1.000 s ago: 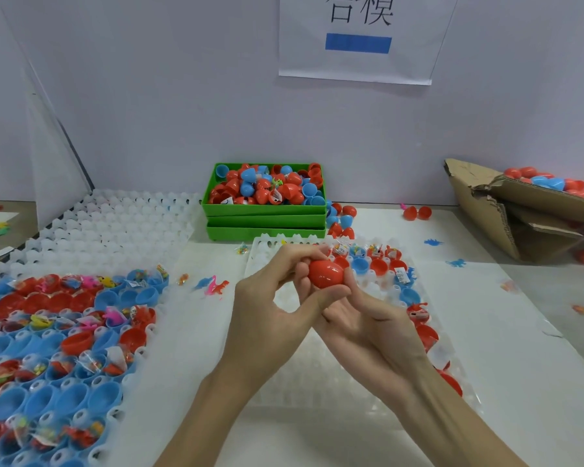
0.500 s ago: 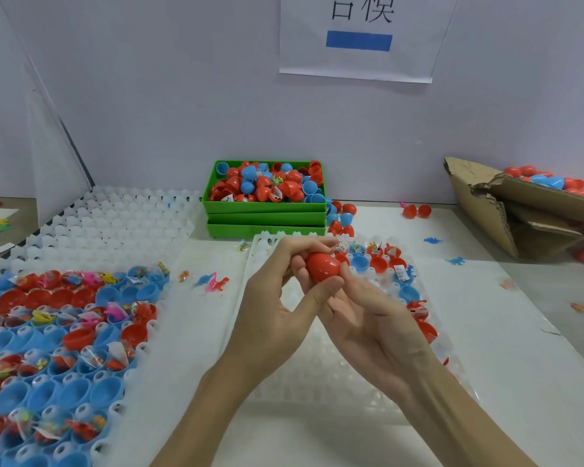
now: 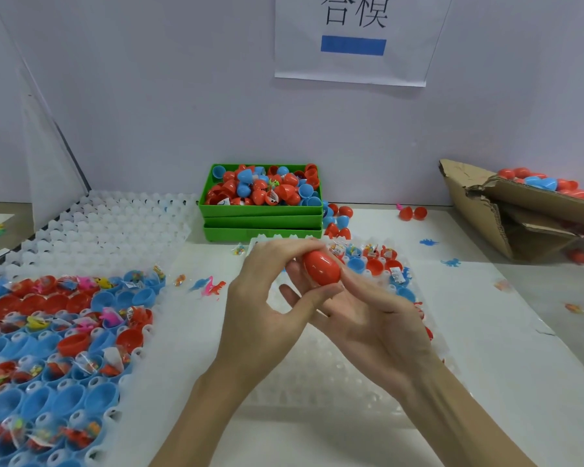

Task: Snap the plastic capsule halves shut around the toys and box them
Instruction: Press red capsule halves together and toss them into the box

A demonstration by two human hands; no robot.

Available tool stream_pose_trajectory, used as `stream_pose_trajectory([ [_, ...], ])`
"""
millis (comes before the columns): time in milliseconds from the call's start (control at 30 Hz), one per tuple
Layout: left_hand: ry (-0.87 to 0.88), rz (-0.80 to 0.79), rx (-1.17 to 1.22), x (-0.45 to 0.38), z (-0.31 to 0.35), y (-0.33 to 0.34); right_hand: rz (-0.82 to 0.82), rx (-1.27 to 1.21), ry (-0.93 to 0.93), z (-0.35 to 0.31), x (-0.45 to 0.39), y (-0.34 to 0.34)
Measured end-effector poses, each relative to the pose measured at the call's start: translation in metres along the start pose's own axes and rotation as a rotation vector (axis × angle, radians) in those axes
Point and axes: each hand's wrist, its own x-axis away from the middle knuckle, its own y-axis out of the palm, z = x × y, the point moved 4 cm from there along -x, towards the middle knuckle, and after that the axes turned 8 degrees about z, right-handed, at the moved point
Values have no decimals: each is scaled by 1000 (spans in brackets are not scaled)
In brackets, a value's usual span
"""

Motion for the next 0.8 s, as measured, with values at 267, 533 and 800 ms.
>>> stream_pose_trajectory([
  [267,12,11,9,1,2,-3,-32,-117,37,8,-1,2],
  [533,-7,-25,108,3,-3,1,-10,-51,18,3,1,2],
  [800,-46,-91,62,4,-7,5,24,39,-45,-5,1,4],
])
